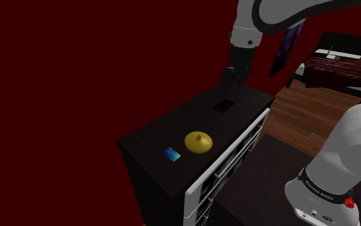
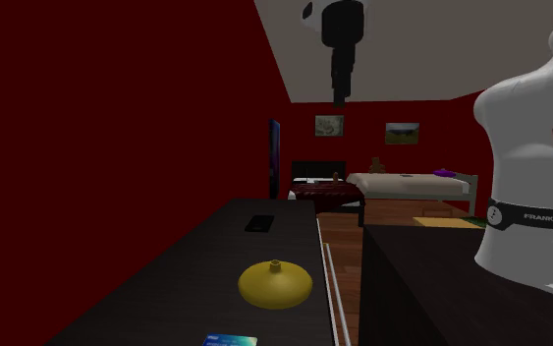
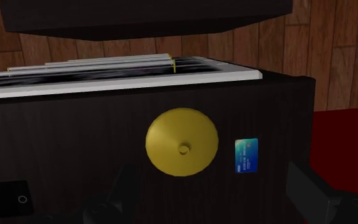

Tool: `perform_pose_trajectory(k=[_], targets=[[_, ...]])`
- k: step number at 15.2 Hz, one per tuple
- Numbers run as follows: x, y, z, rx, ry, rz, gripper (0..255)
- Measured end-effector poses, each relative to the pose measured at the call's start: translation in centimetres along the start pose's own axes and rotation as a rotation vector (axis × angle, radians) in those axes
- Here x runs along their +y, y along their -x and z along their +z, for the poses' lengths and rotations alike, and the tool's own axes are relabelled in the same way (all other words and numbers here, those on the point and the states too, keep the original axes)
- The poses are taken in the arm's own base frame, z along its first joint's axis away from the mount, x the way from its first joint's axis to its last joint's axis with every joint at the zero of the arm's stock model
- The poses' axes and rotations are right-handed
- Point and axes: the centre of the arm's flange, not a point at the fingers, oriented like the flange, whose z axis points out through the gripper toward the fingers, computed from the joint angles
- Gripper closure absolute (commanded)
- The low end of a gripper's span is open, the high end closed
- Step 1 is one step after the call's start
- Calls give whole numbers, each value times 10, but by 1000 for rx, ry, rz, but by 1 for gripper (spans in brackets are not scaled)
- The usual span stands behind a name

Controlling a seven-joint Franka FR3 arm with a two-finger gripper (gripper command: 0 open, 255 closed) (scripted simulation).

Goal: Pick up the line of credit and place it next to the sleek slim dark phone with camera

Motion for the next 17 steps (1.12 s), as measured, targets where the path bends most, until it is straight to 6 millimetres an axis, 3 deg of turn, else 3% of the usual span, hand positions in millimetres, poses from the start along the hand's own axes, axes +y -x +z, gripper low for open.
perform_pose_trajectory(k=[17], targets=[[-80,-96,191,-76,13,-20,0]])
